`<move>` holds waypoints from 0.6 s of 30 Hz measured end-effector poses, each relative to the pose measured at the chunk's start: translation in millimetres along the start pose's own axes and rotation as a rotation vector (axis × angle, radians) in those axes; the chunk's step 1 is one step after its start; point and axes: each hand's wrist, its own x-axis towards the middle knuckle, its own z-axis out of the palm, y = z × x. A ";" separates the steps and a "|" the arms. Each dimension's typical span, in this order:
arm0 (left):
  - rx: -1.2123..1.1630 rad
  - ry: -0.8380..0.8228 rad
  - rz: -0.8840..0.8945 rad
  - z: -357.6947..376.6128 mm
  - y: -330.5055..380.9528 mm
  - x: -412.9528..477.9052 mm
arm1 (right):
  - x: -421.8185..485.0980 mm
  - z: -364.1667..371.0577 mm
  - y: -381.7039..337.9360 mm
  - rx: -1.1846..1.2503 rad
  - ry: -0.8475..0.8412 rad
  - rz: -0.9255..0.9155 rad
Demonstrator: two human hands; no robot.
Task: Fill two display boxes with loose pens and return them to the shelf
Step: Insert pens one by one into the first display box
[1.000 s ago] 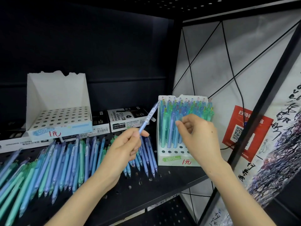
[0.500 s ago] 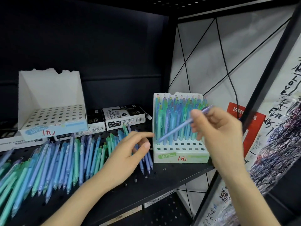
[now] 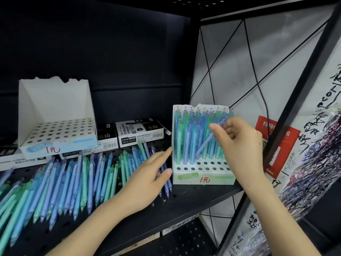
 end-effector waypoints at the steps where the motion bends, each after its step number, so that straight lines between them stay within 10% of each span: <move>1: 0.000 0.003 -0.007 0.2 -0.7 0.4 | 1.2 -0.9 -0.6 -0.002 -0.004 0.000; 18: 0.046 -0.003 0.007 2.8 -4.0 2.5 | -6.3 9.7 5.2 -0.173 -0.302 0.034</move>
